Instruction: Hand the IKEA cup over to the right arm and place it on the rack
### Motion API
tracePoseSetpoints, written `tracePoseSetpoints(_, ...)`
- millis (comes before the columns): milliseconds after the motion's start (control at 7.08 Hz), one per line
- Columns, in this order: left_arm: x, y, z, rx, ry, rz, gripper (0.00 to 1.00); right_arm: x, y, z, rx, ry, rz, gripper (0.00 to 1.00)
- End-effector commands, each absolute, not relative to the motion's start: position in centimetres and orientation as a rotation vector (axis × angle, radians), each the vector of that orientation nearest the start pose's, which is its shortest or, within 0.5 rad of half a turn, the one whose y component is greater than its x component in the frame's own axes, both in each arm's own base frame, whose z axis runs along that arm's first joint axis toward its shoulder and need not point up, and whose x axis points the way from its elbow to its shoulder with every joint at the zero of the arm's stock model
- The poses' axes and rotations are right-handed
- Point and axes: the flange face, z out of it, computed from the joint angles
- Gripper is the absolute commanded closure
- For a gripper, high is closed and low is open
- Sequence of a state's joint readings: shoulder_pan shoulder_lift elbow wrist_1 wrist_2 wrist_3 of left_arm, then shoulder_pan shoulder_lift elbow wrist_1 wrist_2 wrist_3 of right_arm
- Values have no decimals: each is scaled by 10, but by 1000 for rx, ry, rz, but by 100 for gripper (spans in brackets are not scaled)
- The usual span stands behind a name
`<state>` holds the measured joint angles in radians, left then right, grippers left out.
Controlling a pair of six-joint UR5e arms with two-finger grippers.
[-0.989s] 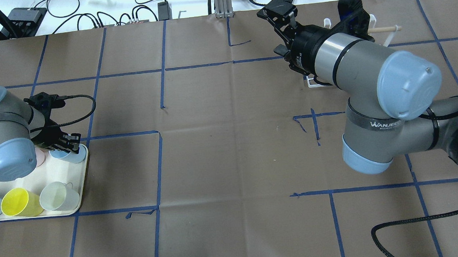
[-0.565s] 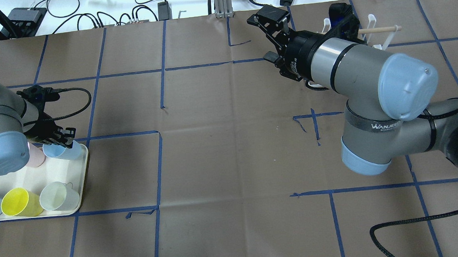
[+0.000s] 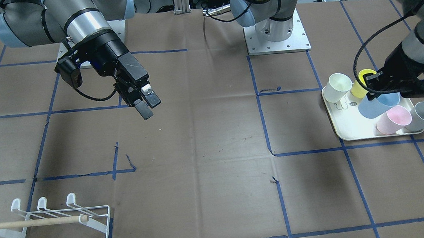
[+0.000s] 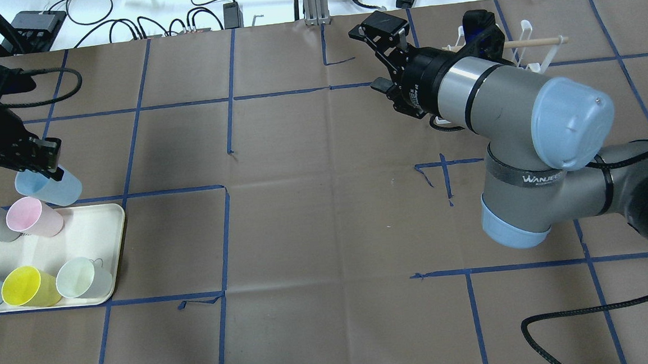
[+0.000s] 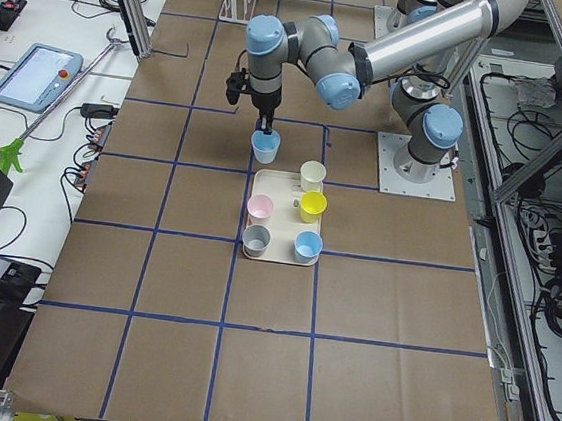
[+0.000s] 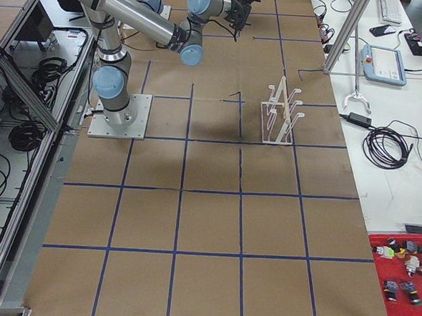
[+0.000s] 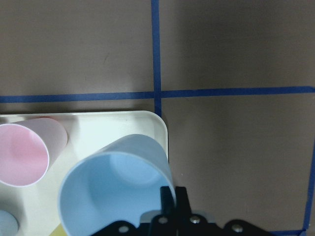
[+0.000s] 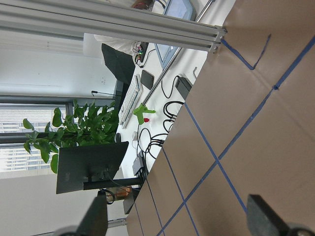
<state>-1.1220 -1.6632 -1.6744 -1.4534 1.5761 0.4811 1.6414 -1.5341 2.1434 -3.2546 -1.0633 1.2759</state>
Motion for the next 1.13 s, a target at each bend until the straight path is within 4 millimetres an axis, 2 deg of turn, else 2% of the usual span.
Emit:
tracePoseSetpoints(0,87,-545,444,120,3220,80,100,214,-447,407,1075,1732,-484,0)
tracePoseSetpoints(141,67,-555,451,166,3277,-29,100,214,-445,402,1112,1715,-451,0)
tracePoseSetpoints(282,50,-563,450,214,3296,-173,100,213,-438,393,1119,1720,-441,0)
tracePoseSetpoints(424,35,-573,459,272,3314,-338,100,213,-431,395,1059,1682,-505,0)
tracePoseSetpoints(565,11,-580,470,359,3363,-551,100,213,-431,394,1038,1666,-529,0)
tracePoseSetpoints(706,-5,-584,472,435,3375,-746,100,213,-428,391,1040,1669,-524,0)
tracePoseSetpoints(847,-29,-579,473,547,3393,-922,100,213,-427,390,1025,1660,-537,0)
tracePoseSetpoints(989,-57,-573,472,724,3332,-1166,100,212,-428,389,1030,1658,-537,0)
